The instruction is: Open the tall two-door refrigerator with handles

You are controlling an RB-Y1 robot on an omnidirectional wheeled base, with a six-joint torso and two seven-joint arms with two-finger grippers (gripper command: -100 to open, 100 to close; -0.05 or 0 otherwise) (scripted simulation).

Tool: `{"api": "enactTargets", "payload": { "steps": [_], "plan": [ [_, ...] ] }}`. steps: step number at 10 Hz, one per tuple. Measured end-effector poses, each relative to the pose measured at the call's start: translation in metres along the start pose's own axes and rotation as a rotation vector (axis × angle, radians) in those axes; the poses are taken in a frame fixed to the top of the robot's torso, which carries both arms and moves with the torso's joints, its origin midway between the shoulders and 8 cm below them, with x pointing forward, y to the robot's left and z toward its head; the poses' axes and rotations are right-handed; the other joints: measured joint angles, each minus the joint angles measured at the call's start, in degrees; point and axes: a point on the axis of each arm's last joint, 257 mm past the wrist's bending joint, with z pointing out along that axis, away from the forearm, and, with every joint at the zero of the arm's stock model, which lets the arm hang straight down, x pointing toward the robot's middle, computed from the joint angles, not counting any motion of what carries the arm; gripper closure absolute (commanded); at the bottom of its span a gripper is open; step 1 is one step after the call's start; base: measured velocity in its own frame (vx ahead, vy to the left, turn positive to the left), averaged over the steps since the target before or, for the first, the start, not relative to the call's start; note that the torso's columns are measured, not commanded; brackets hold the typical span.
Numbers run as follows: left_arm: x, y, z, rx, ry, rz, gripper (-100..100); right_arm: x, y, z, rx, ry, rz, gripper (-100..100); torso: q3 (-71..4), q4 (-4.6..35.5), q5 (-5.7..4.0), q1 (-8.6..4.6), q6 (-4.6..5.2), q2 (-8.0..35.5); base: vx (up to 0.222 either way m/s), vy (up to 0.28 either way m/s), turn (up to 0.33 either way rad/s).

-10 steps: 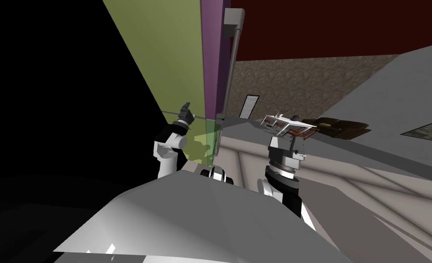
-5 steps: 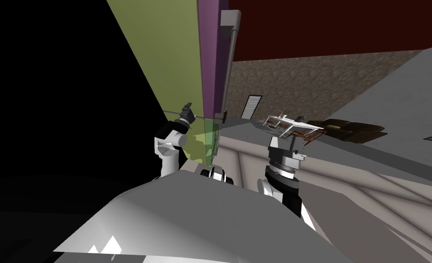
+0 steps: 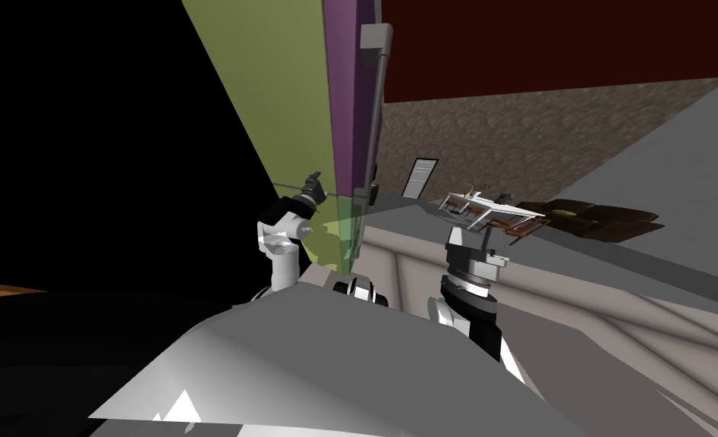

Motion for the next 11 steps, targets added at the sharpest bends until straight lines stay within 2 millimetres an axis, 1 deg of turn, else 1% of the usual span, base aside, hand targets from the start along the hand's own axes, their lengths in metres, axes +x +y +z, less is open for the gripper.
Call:
{"api": "enactTargets", "payload": {
  "steps": [1, 4, 8, 10, 11],
  "plan": [
    [0.0, 0.001, 0.002, -0.013, -0.001, -0.002, -100, 0.0, 0.0, 0.0, 0.0, 0.0, 0.0, 0, 0.0, 0.0, -0.04, -0.06, 0.1, 0.0, 0.007, -0.037, 0.005],
    [0.005, 0.008, 0.0, -0.062, 0.007, -0.013, -100, 0.0, 0.0, 0.0, 0.0, 0.0, 0.0, 0, 0.1, 0.1, 0.07, 0.24, -0.13, 0.1, -0.009, -0.075, 0.049],
    [0.007, 0.015, 0.007, -0.127, 0.016, -0.026, -100, 0.0, 0.0, 0.0, 0.0, 0.0, 0.0, 0, 0.1, 0.1, 0.12, 0.37, -0.17, 0.2, -0.001, -0.058, 0.05],
    [0.015, 0.017, 0.006, -0.155, 0.025, -0.033, -100, 0.0, 0.0, 0.0, 0.0, 0.0, 0.0, 0, 0.2, 0.1, 0.16, 0.45, -0.31, 0.2, 0.0, -0.078, 0.002],
    [0.019, 0.02, 0.004, -0.171, 0.038, -0.039, -100, 0.0, 0.0, 0.0, 0.0, 0.0, 0.0, 0, 0.1, 0.2, 0.28, 0.83, -0.59, 0.2, -0.011, -0.098, 0.007]
  ]
}}
